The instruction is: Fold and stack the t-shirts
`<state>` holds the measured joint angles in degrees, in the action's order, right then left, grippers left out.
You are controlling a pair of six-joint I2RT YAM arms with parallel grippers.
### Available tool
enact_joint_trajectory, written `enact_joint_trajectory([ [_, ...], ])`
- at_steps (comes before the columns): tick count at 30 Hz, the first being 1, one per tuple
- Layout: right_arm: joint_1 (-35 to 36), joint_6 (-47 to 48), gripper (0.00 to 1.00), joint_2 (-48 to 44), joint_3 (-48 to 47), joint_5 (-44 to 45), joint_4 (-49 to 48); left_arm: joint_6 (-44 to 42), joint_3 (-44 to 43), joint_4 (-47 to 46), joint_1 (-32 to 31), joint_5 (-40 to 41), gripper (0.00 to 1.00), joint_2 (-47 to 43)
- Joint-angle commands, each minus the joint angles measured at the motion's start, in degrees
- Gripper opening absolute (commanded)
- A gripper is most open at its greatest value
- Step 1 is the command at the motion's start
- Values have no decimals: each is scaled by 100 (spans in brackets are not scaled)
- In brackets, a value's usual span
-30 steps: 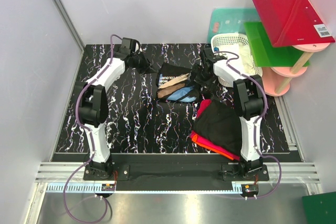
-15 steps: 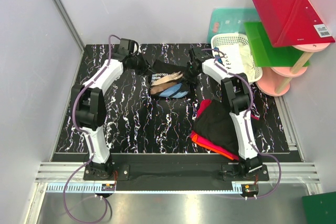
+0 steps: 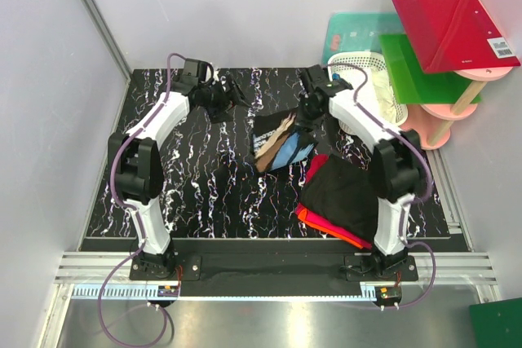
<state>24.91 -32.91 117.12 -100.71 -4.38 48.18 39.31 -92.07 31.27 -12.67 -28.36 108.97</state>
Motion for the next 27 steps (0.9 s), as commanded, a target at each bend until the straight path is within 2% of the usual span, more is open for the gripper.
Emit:
enact_joint_trajectory([
  [1, -12, 127, 0, -1322, 270, 570, 543, -151, 57, -42, 36, -187, 99, -315],
  [10, -12, -365, 0, -2614, 903, 623, 1263, -310, 567, -15, 27, -240, 99, -561],
  [17, -12, -822, 0, -3993, 1737, 737, 1931, -336, 752, -42, 10, -188, 99, -719],
  [27, -3, -1428, 0, -5189, 1967, 1070, 2853, -336, 945, -138, -113, -240, 99, -807],
])
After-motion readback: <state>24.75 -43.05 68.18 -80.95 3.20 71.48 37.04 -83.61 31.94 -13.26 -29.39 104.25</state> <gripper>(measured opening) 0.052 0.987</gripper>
